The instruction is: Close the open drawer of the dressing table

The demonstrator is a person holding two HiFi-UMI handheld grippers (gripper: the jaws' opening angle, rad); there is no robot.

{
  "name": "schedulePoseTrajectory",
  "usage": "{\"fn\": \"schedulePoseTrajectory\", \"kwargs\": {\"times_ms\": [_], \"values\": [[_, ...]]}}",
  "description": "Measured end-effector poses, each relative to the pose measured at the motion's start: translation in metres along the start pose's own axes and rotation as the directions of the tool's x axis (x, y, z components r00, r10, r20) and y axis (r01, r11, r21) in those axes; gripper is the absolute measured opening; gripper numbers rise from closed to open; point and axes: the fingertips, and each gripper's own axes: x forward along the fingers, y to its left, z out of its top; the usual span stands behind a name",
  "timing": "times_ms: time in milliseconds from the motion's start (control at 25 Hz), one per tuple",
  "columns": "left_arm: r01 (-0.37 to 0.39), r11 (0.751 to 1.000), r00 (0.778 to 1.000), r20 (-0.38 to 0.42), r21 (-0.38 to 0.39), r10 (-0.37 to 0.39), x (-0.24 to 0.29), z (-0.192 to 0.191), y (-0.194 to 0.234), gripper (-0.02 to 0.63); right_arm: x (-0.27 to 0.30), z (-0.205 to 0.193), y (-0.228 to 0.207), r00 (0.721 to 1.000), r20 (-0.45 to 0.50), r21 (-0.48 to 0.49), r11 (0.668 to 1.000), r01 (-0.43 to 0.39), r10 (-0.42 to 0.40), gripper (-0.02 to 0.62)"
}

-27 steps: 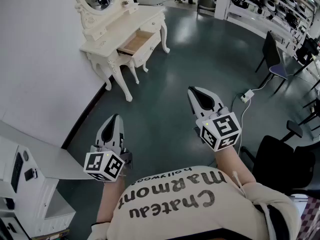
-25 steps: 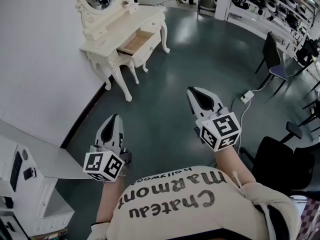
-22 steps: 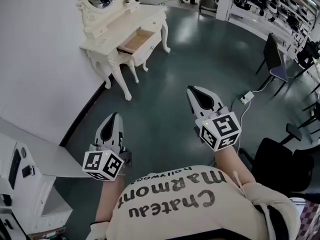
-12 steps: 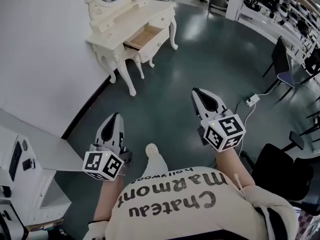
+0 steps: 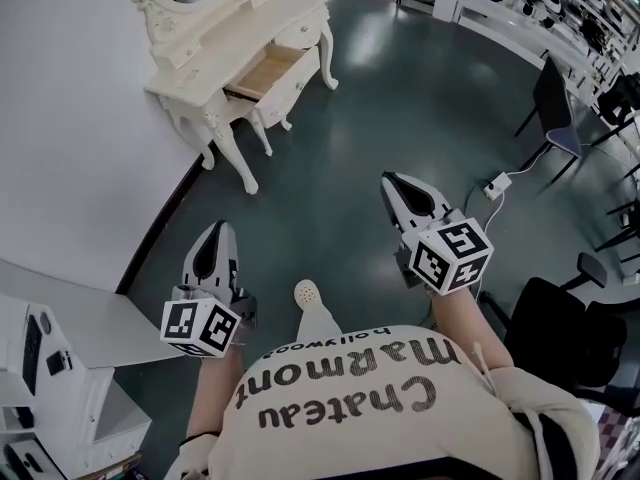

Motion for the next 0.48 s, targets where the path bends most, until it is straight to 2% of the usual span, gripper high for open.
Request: {"fn": "schedulePoseTrajectory", "kwargs": {"times_ms": [200,480], "values": [[0.031,1.0,0.999,-0.017,-0.001,-0.031,0.039,0.006,0.024,0.006,0.039,0.003,-0.016,0.999,-0.019,0.062,0.998,0.027,-0.026,0.029],[0.055,0.998,0.998,-0.022,0.006,-0.055,0.094,0.035,0.074,0.006,0.11,0.038,-0.014,0.999,-0.004,-0.02,0.999,0.036,-0.036,0.029]]}}
